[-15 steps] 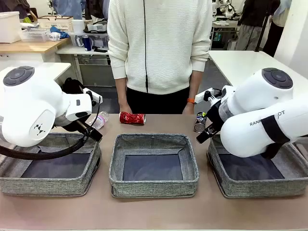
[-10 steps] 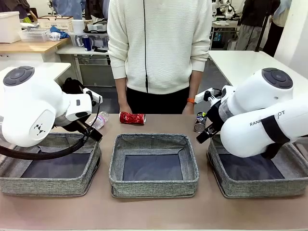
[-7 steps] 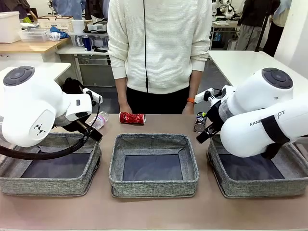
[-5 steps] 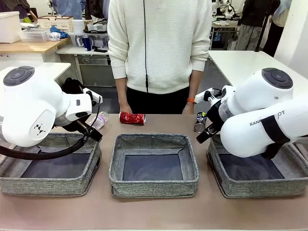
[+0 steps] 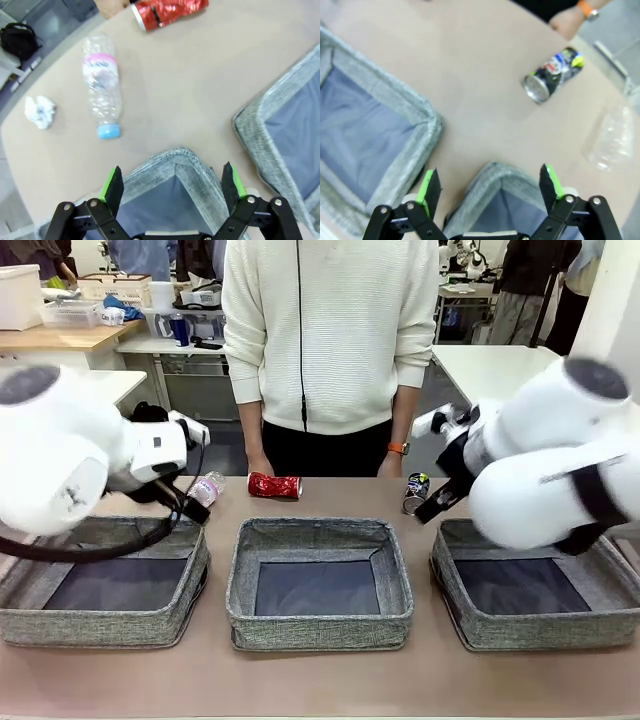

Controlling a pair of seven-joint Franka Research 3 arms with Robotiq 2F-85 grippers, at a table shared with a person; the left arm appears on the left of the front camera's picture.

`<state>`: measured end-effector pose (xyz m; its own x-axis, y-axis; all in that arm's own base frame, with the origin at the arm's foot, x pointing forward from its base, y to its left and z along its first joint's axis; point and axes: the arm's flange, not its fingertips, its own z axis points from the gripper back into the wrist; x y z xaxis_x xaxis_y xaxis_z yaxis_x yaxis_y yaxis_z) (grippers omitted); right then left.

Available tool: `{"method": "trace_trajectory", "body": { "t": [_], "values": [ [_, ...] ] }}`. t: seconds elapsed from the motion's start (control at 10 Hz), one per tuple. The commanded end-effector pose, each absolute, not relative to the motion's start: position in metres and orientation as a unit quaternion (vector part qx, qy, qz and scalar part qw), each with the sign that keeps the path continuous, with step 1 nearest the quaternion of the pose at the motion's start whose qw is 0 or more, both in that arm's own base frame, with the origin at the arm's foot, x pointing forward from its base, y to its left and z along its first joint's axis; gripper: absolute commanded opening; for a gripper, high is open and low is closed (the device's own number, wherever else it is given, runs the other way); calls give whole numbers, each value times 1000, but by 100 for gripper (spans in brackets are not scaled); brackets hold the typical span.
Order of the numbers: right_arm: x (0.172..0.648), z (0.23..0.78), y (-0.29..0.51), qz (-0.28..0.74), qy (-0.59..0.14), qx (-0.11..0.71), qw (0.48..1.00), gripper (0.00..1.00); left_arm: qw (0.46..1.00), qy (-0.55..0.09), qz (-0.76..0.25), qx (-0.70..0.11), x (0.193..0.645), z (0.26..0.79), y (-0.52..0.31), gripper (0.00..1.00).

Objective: Sort the waste into the appropriate baskets.
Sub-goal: Pick up the waste item pointed out by the person.

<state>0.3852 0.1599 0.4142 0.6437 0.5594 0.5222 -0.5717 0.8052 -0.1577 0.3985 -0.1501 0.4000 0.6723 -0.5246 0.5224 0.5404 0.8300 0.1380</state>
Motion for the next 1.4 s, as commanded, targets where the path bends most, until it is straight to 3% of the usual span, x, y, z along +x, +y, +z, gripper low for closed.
{"method": "trace_trajectory", "body": {
  "t": [0.0,0.2,0.3,0.4,0.5,0.6,0.7,0.8,0.9,1.0,1.3],
  "values": [
    [335,497,149,338,-288,30,895,100,898,-319,-304,-4,344,483,-130,100],
    [293,526,140,363,-276,-3,890,100,883,-362,-298,23,281,524,-117,100],
    [291,520,136,339,-313,-21,887,100,875,-407,-255,59,277,520,-117,100],
    [312,519,151,339,-286,10,896,100,888,-349,-300,6,340,530,-136,100],
    [294,538,145,340,-296,3,893,100,878,-380,-289,24,317,563,-130,100],
    [300,519,140,323,-257,21,911,100,890,-255,-367,-85,327,538,-148,100],
    [303,513,129,274,-228,110,928,100,903,-113,-392,-132,331,525,-147,100],
    [308,514,118,187,-196,256,928,100,885,-62,-409,-213,332,520,-135,100],
    [311,510,99,126,-147,428,883,100,860,-61,-408,-300,329,517,-116,100],
    [308,499,85,92,-111,508,849,100,853,-75,-378,-352,327,507,-92,100],
    [286,472,29,27,-113,589,800,100,831,-149,-266,-465,301,480,-2,100]
  ]
}}
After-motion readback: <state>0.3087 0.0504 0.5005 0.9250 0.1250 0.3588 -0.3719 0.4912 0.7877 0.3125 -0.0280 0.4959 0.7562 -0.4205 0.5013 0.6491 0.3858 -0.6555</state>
